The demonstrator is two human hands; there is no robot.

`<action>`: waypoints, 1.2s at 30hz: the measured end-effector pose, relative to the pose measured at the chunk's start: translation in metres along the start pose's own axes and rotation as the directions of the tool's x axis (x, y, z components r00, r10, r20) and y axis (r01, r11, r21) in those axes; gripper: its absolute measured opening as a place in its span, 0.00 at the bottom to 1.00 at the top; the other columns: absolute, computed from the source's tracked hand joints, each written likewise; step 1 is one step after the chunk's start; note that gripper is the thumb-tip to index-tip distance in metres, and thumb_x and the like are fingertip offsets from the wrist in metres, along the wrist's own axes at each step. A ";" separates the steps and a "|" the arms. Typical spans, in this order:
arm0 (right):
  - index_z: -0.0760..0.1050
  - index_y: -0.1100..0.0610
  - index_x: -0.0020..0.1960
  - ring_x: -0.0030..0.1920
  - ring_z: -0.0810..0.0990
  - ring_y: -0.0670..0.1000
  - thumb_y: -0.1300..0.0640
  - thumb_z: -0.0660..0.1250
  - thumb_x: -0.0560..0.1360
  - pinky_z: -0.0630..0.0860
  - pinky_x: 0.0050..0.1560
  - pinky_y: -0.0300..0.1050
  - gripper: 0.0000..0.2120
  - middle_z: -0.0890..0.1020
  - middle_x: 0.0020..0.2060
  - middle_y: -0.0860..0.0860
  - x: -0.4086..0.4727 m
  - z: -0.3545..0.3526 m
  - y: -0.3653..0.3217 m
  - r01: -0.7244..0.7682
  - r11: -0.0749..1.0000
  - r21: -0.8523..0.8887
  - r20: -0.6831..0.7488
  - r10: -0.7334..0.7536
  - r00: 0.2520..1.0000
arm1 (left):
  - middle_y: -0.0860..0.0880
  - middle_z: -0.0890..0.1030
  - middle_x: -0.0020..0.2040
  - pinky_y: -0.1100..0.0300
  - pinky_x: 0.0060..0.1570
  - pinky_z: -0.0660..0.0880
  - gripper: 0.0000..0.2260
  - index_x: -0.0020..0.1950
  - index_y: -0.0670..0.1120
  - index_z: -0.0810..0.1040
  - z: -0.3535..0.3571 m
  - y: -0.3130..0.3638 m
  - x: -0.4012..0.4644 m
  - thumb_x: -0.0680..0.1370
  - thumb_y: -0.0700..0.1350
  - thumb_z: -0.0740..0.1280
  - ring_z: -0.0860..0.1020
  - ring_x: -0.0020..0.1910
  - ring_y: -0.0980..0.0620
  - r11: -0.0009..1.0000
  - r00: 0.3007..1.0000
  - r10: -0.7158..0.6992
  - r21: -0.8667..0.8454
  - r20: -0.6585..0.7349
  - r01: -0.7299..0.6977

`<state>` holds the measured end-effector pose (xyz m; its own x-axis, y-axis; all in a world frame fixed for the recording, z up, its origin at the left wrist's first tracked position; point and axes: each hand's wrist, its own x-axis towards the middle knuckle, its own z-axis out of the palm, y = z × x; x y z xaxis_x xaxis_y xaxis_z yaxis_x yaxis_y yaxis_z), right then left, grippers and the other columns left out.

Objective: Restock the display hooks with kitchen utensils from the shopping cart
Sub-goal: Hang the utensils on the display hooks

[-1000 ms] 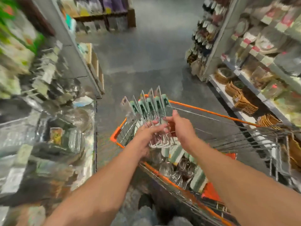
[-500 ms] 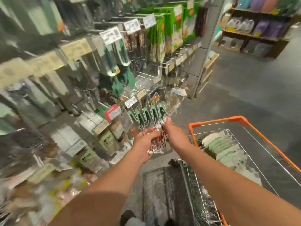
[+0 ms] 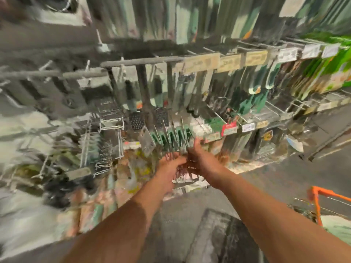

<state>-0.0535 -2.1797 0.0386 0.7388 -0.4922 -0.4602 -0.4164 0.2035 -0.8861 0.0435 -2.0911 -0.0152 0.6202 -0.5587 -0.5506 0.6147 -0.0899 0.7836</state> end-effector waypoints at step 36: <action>0.81 0.58 0.50 0.55 0.85 0.64 0.61 0.62 0.84 0.84 0.54 0.60 0.09 0.85 0.55 0.64 0.008 0.126 -0.114 0.280 0.866 -0.414 0.453 -0.071 0.889 | 0.50 0.88 0.42 0.60 0.44 0.79 0.19 0.62 0.47 0.79 -0.128 0.080 -0.090 0.73 0.36 0.78 0.85 0.38 0.56 0.941 0.909 0.293 -0.080 -0.297 -0.329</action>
<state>0.0667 -2.0997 0.1295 0.9260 -0.0682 -0.3712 -0.3733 -0.3116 -0.8738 0.0994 -1.9431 0.0604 0.8883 -0.2894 -0.3565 0.4134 0.1657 0.8954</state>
